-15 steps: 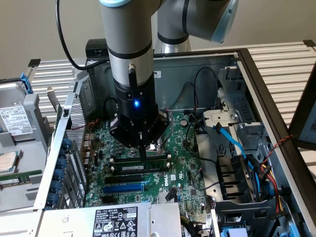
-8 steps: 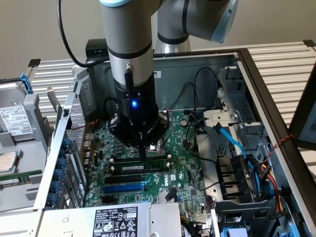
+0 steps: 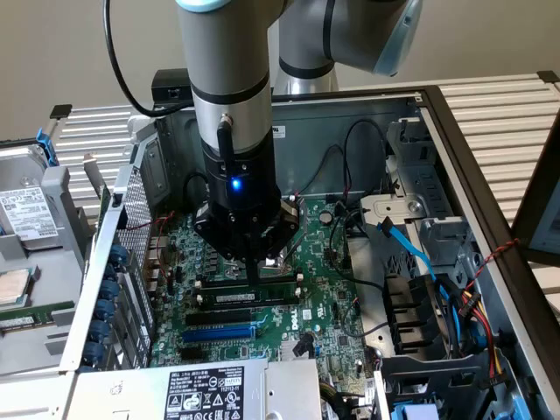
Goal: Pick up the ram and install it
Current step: 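Press down the ram until it locks into place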
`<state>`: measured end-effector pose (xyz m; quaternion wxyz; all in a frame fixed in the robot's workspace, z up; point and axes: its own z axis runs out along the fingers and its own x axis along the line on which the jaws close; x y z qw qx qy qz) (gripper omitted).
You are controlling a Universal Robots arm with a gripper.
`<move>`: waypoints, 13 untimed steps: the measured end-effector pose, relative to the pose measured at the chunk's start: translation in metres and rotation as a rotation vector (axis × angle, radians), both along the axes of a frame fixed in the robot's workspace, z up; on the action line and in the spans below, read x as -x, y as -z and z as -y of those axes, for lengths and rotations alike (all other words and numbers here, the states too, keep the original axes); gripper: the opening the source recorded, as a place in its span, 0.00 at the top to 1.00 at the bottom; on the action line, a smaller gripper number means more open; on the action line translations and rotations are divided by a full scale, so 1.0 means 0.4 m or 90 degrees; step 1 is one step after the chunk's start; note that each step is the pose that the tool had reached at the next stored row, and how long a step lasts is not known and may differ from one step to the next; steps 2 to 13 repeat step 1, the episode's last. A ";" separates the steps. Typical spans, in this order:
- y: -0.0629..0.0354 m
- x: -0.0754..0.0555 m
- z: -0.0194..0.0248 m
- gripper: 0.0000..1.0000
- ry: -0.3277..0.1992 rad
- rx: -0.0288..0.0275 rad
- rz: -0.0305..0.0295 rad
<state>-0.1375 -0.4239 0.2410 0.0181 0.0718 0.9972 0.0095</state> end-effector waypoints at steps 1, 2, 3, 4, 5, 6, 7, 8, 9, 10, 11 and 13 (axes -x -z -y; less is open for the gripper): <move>0.000 0.000 0.000 0.90 0.000 -0.0001 0.0000; 0.000 0.000 0.000 0.90 0.000 -0.0001 0.0000; 0.000 0.000 0.000 0.90 0.000 -0.0001 0.0000; 0.000 0.000 0.000 0.90 0.000 -0.0001 0.0000; 0.000 0.000 0.000 0.90 0.000 -0.0001 0.0000; 0.000 0.000 0.000 0.90 0.000 -0.0001 0.0000; 0.000 0.000 0.000 0.90 0.000 -0.0001 0.0000; 0.000 0.000 0.000 0.90 0.000 -0.0001 0.0000; 0.000 0.000 0.000 0.90 0.000 -0.0001 0.0000; 0.000 0.000 0.000 0.90 0.000 -0.0001 0.0000; 0.000 0.000 0.000 0.90 0.000 -0.0001 0.0000; 0.000 0.000 0.000 0.90 0.000 -0.0001 0.0000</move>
